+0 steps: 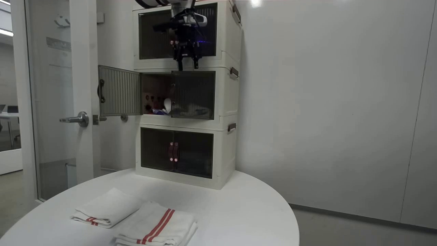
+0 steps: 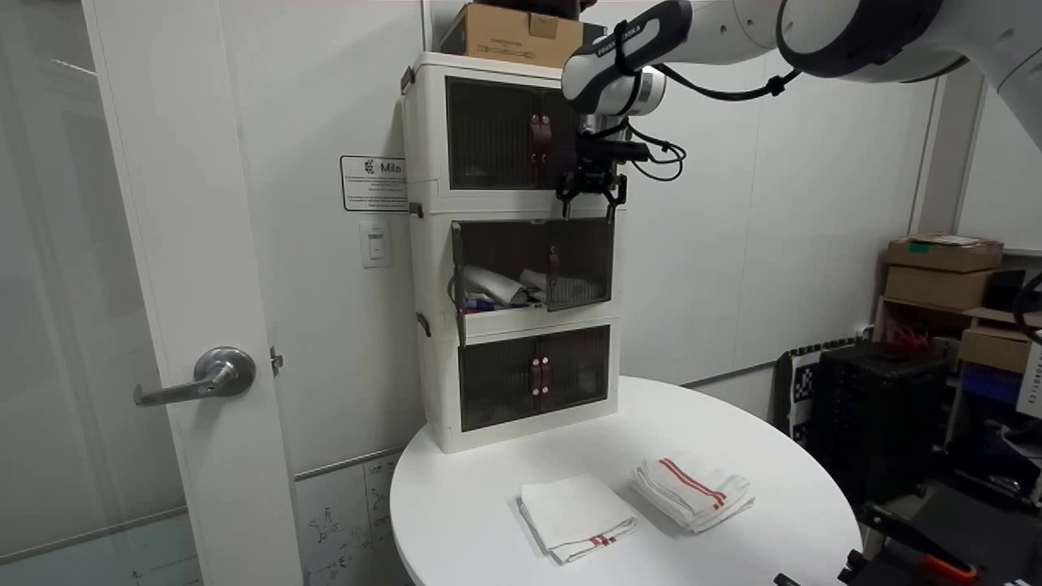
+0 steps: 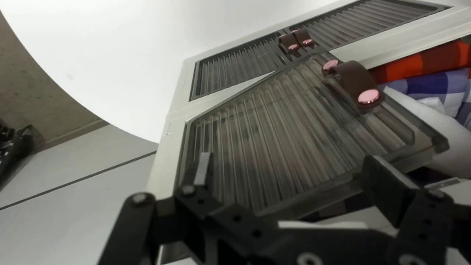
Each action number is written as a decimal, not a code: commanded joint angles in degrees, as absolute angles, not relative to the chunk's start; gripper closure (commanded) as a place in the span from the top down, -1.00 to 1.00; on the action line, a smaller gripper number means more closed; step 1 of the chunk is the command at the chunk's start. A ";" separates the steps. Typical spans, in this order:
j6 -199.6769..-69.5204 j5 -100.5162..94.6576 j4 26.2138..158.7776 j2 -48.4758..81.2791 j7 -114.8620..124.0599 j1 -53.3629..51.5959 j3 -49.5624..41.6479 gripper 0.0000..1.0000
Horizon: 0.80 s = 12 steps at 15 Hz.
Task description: Open the right middle cabinet door
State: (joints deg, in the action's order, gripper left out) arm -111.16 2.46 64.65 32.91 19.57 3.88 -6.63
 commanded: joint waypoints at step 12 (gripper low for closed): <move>-110.82 9.06 66.98 30.27 5.70 4.60 0.78 1.00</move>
